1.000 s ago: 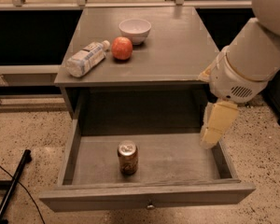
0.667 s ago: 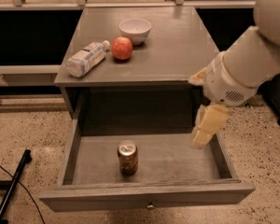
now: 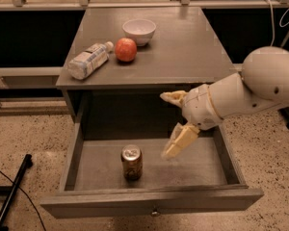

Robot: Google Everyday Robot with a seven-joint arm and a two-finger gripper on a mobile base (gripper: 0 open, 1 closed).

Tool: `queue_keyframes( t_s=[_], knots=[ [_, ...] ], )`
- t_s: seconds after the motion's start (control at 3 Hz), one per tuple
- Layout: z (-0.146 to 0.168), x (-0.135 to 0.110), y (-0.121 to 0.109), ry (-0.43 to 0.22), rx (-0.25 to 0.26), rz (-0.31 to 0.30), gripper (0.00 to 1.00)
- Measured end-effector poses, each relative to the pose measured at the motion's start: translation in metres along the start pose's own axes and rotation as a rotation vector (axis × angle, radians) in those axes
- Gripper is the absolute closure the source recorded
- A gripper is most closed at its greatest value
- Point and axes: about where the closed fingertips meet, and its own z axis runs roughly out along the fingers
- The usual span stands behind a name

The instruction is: Pick orange can from top drawer and place on counter

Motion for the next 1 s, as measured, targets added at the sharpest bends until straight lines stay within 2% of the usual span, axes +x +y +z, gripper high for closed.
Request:
queue_keyframes(
  t_s=[0.33,0.67,1.0],
  knots=[
    [0.038,-0.019,0.014,-0.159,-0.010,-0.046,0.00],
    [0.078,-0.034,0.037,-0.267,-0.036,-0.106,0.00],
    [0.078,-0.034,0.037,-0.267,-0.036,-0.108,0.00]
  ],
)
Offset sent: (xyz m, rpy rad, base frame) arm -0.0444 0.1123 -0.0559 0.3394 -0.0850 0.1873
